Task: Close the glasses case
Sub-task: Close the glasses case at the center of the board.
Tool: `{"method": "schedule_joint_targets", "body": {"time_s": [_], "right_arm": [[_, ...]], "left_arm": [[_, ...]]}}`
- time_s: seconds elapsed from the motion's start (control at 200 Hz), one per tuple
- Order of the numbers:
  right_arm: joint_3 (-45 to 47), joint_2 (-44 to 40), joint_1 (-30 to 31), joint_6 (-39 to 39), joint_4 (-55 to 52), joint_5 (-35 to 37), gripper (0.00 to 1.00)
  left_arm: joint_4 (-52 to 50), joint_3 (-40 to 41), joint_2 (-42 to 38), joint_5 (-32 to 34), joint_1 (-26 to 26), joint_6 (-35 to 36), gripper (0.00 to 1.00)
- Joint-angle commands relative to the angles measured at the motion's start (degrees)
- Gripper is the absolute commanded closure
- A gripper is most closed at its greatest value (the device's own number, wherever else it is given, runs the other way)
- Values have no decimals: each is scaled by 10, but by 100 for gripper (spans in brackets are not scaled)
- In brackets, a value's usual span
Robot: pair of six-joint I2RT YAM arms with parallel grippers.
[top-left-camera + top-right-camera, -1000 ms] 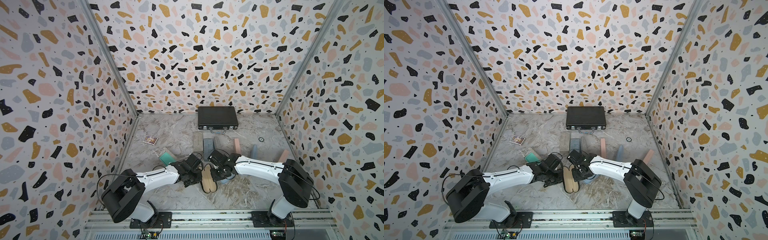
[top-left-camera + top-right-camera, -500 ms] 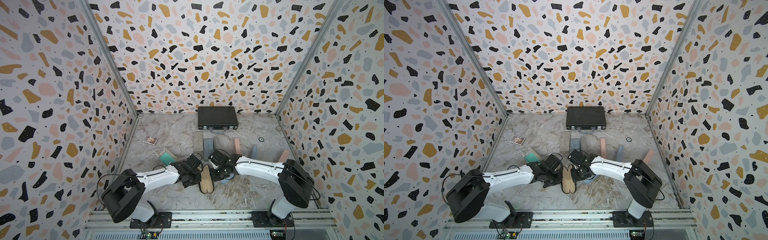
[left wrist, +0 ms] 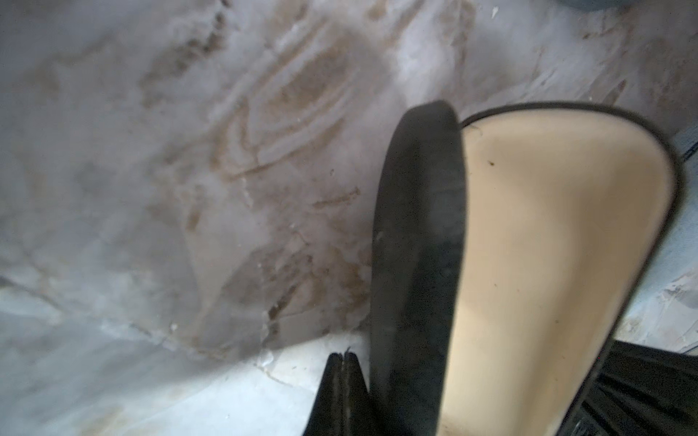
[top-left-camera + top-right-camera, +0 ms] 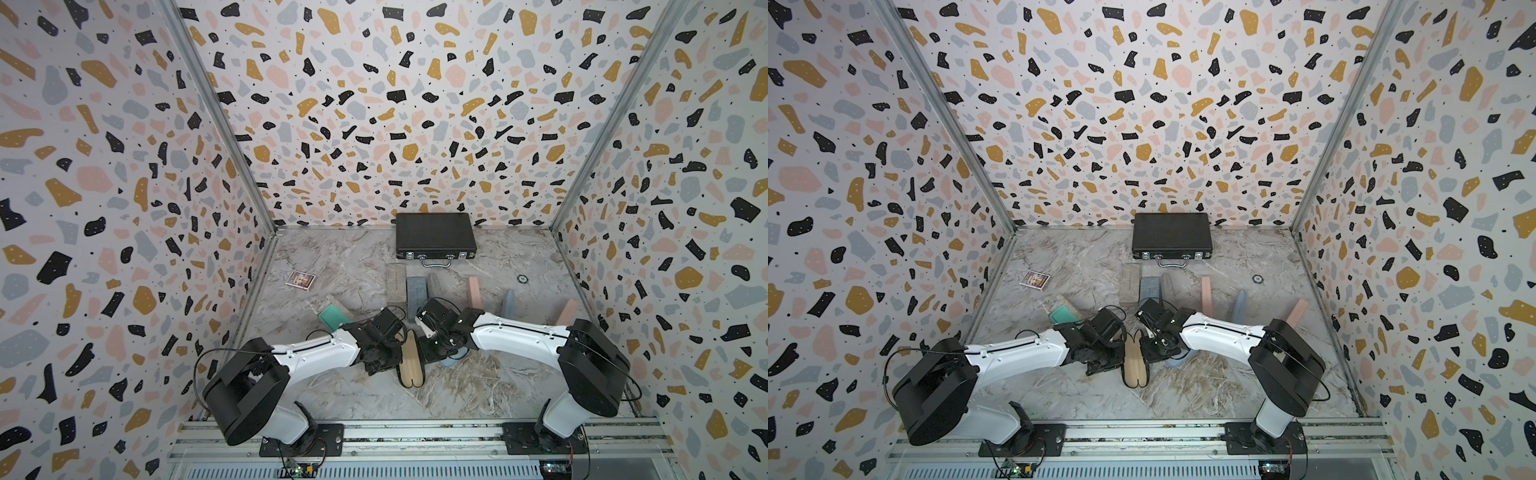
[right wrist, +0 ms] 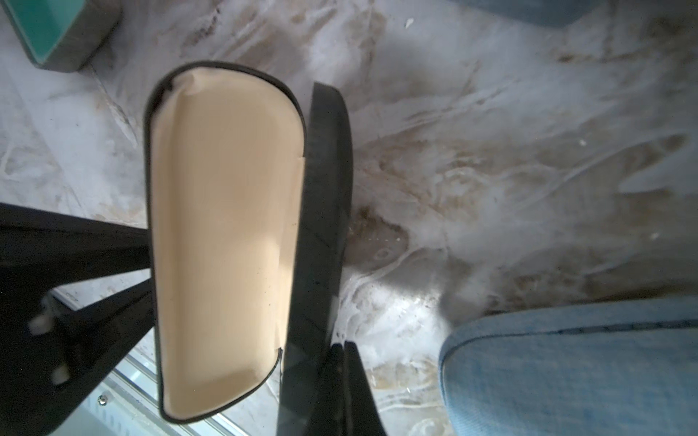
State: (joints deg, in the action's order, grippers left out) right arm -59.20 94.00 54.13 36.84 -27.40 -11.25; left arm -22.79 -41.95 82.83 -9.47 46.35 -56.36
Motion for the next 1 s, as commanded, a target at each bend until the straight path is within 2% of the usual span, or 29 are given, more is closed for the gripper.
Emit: {"method": "schedule_joint_targets", "body": {"time_s": [0.0, 0.776, 0.996], "right_arm": [[-6, -28, 13, -2, 69, -52, 97], [-7, -42, 19, -27, 71, -72, 97], [-1, -54, 19, -17, 55, -26, 97]], "left_arm": [[59, -38, 2, -25, 15, 6, 100], [61, -45, -1, -25, 23, 10, 100], [37, -41, -36, -4, 23, 11, 100]]}}
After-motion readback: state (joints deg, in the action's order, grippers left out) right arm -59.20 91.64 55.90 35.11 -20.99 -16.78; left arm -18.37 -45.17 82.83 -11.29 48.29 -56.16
